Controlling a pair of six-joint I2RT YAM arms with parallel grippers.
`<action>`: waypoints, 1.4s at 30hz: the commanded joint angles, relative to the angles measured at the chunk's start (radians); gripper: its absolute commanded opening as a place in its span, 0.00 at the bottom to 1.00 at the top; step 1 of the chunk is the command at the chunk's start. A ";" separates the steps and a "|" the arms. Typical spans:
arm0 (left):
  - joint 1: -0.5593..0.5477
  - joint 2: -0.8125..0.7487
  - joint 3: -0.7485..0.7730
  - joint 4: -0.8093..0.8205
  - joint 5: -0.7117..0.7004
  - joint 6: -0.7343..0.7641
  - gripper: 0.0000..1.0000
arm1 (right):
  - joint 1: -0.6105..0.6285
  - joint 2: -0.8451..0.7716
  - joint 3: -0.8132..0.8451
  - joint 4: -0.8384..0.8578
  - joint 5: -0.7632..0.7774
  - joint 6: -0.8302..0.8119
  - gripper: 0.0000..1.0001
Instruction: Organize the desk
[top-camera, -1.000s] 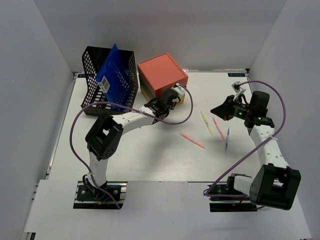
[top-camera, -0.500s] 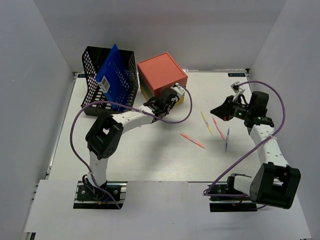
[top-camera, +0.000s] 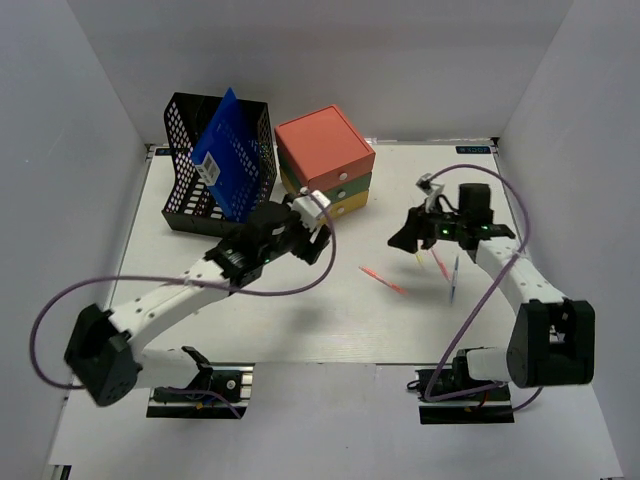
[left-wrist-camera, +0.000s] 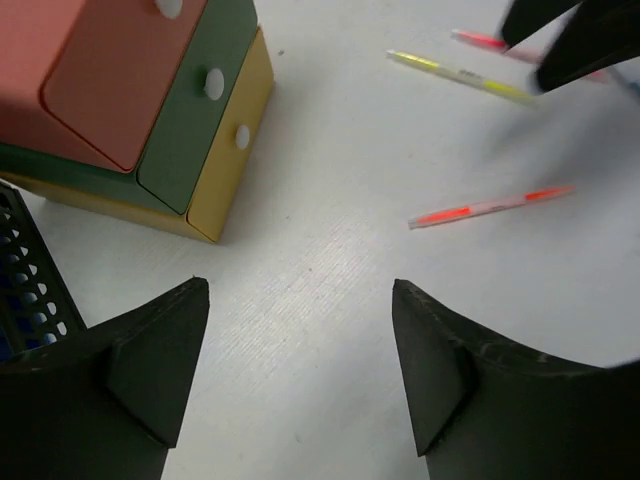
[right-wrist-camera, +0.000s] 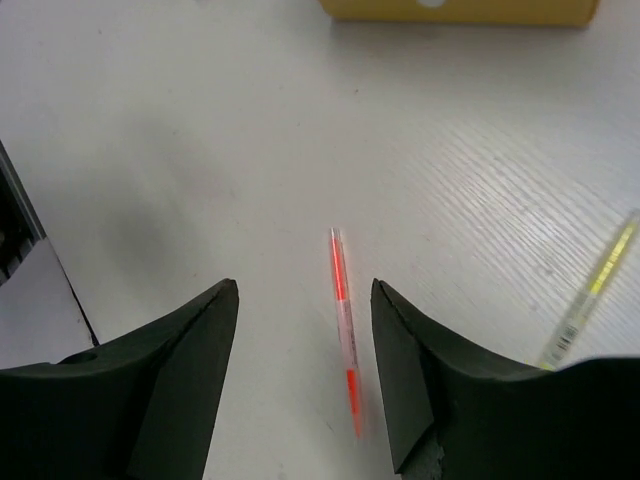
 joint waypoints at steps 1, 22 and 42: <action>0.012 -0.115 -0.061 0.020 0.122 -0.027 0.84 | 0.113 0.085 0.071 0.037 0.166 0.003 0.61; 0.052 -0.296 -0.109 -0.077 0.021 -0.074 0.89 | 0.309 0.570 0.199 0.729 0.329 0.735 0.62; 0.052 -0.293 -0.124 -0.068 -0.016 -0.057 0.89 | 0.325 0.763 0.202 0.965 0.332 0.973 0.56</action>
